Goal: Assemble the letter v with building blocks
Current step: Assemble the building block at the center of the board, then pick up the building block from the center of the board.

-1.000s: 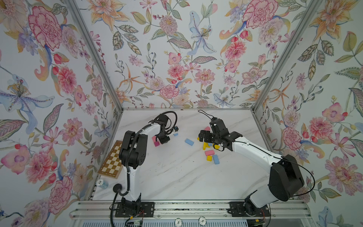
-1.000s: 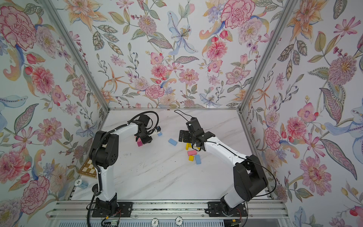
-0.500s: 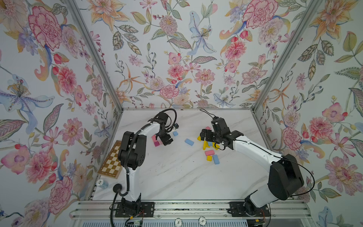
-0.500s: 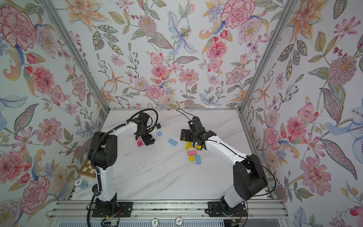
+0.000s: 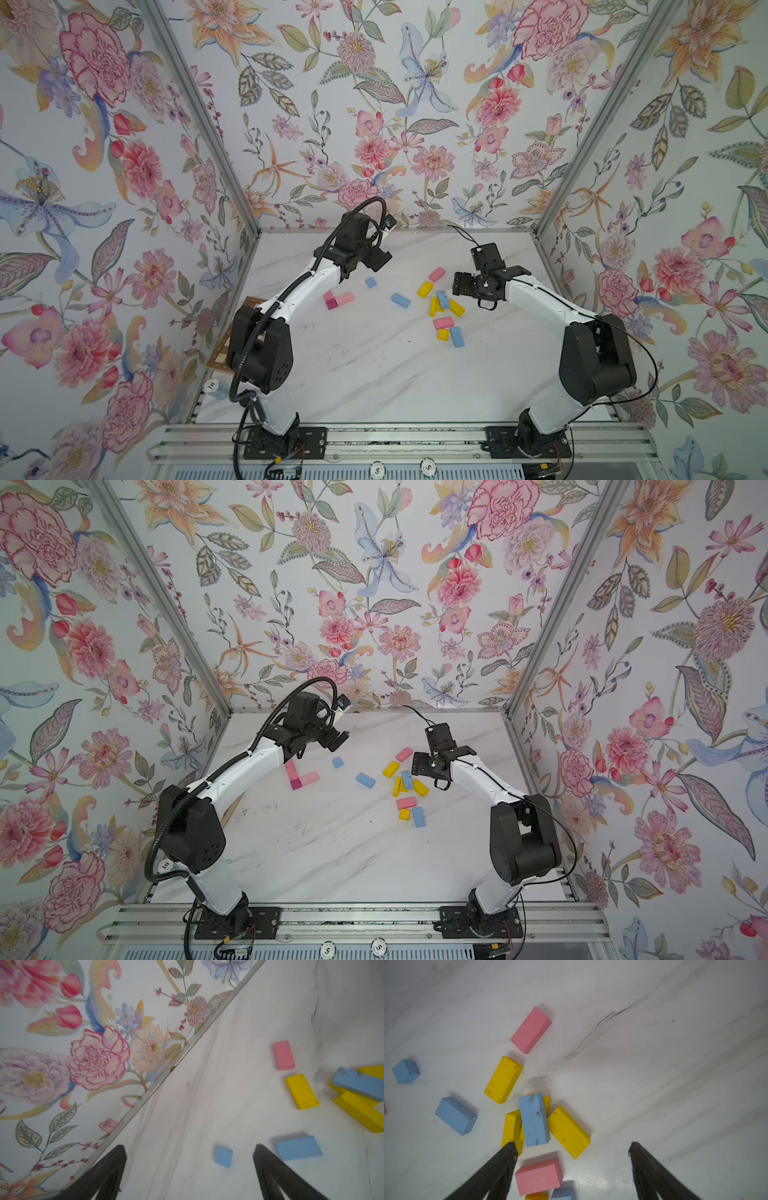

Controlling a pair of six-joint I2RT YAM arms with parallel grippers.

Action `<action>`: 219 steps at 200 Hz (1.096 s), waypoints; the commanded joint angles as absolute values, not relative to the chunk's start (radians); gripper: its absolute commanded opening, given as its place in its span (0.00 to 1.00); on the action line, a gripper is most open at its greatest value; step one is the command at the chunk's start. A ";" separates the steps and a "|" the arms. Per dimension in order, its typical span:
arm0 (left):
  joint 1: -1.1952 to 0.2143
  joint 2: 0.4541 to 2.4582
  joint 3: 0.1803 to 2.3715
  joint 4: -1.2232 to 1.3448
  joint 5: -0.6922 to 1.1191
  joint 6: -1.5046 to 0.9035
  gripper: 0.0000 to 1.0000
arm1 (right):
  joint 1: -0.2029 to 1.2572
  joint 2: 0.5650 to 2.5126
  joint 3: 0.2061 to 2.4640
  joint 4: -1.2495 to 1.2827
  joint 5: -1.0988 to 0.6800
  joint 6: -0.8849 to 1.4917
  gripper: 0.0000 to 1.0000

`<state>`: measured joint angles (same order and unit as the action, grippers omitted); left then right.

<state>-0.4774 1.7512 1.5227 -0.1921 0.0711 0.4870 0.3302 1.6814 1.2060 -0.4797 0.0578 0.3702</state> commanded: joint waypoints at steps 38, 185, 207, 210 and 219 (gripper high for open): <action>-0.542 1.702 1.394 0.090 -0.114 0.282 0.99 | 0.333 1.933 1.472 -0.483 0.067 0.379 0.84; -0.394 1.981 1.658 -0.374 0.074 -0.319 0.99 | 0.364 2.389 1.957 -0.594 0.124 0.525 0.74; -0.353 2.048 1.681 -0.375 0.183 -0.417 0.99 | 0.380 2.395 1.951 -0.594 0.132 0.527 0.73; -0.348 2.058 1.683 -0.373 0.199 -0.428 0.99 | 0.382 2.397 1.950 -0.594 0.134 0.528 0.73; -0.336 2.089 1.698 -0.371 0.243 -0.462 0.99 | 0.386 2.398 1.945 -0.594 0.140 0.527 0.71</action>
